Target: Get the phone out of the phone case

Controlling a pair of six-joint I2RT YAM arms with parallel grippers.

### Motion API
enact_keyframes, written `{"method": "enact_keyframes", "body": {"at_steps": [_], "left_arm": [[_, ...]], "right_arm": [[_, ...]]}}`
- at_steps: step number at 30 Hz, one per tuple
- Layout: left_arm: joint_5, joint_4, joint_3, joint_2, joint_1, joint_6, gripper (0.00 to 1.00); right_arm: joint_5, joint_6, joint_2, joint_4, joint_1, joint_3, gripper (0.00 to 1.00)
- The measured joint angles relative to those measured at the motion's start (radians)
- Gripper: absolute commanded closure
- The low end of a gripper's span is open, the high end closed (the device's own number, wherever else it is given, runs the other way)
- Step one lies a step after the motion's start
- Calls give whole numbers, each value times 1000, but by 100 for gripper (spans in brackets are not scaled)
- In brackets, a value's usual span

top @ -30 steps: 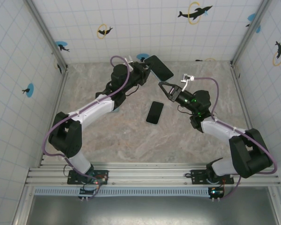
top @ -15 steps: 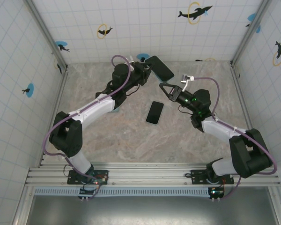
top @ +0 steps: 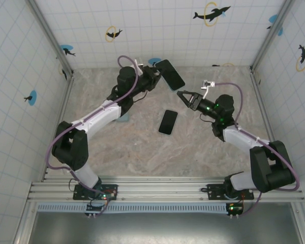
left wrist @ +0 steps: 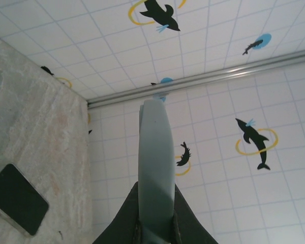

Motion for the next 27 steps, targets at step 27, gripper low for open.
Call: {"method": "enact_keyframes", "body": {"at_steps": [27], "left_arm": [[638,104,-83,-132,144,517,100]], "right_arm": [[-550,-753,137,-449,35,327,60]]}}
